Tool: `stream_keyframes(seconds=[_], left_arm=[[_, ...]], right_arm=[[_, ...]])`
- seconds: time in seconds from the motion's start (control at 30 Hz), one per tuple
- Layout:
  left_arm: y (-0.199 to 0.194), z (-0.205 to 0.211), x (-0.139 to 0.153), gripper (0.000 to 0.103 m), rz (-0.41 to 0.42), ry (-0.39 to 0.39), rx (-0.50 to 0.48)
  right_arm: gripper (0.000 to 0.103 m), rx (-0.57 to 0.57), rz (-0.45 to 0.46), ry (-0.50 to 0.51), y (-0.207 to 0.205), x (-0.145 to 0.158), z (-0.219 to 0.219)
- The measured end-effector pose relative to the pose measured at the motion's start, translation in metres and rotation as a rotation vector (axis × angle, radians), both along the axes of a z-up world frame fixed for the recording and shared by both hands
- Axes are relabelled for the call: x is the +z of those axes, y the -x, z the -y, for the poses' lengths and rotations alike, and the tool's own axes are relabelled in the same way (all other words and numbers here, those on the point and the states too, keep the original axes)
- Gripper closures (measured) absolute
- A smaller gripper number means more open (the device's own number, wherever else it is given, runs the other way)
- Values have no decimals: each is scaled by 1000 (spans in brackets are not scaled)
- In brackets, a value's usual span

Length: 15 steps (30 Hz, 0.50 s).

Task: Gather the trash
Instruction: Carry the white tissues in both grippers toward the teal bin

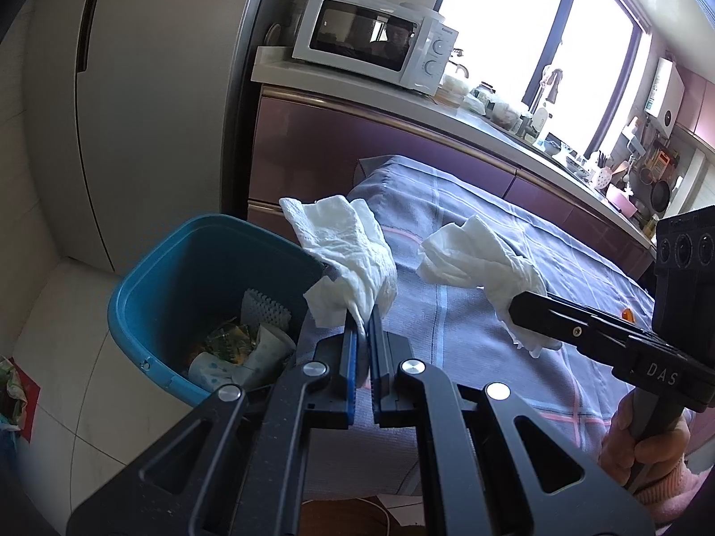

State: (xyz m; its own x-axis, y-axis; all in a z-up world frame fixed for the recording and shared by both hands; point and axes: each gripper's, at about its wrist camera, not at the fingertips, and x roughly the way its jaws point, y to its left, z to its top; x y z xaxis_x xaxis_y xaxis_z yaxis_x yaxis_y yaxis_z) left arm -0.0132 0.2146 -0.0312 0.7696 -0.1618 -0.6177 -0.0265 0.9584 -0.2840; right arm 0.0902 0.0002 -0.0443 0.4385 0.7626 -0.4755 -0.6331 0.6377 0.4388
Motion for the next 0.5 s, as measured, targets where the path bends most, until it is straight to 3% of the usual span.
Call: stream_keyframes(seconds=[0.5], left_arm=[[0,-15,1,98,4,-6,40]], right_arm=[[87,25,9,13,-2,3,-14]])
